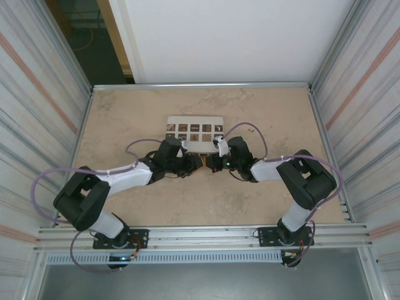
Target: Unlock the padlock with the key
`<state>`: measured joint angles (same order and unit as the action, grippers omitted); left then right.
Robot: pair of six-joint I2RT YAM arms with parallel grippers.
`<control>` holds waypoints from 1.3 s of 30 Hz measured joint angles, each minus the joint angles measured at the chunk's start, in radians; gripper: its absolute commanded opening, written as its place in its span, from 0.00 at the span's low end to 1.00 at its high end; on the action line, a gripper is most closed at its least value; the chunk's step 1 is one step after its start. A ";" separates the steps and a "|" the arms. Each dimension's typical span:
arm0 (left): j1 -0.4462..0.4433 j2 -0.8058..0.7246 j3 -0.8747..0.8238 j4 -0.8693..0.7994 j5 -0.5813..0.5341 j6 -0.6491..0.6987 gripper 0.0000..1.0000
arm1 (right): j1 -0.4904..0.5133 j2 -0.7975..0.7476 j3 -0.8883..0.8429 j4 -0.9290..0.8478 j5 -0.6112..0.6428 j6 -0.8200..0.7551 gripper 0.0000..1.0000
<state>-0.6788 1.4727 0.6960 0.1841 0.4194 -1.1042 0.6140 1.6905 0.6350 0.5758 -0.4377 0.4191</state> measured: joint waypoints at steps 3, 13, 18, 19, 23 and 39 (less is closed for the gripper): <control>0.024 -0.076 -0.056 0.009 -0.013 -0.005 0.35 | 0.000 0.003 0.000 0.000 -0.007 0.008 0.00; 0.039 -0.166 -0.341 0.279 -0.128 -0.164 0.49 | -0.001 0.003 0.024 -0.067 -0.032 0.097 0.00; 0.028 -0.161 -0.422 0.460 -0.206 -0.247 0.52 | 0.000 -0.010 0.024 -0.091 -0.035 0.182 0.00; 0.023 -0.158 -0.429 0.497 -0.221 -0.259 0.52 | 0.000 -0.012 0.024 -0.093 -0.035 0.205 0.00; 0.009 -0.134 -0.455 0.637 -0.274 -0.293 0.53 | 0.004 -0.013 0.024 -0.095 -0.038 0.306 0.00; 0.000 -0.011 -0.478 0.832 -0.356 -0.390 0.49 | 0.048 -0.014 0.024 -0.051 -0.008 0.585 0.00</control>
<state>-0.6788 1.4620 0.2184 1.0164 0.0639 -1.4944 0.6617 1.6768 0.6594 0.5247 -0.4461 1.0039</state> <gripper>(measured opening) 0.502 0.060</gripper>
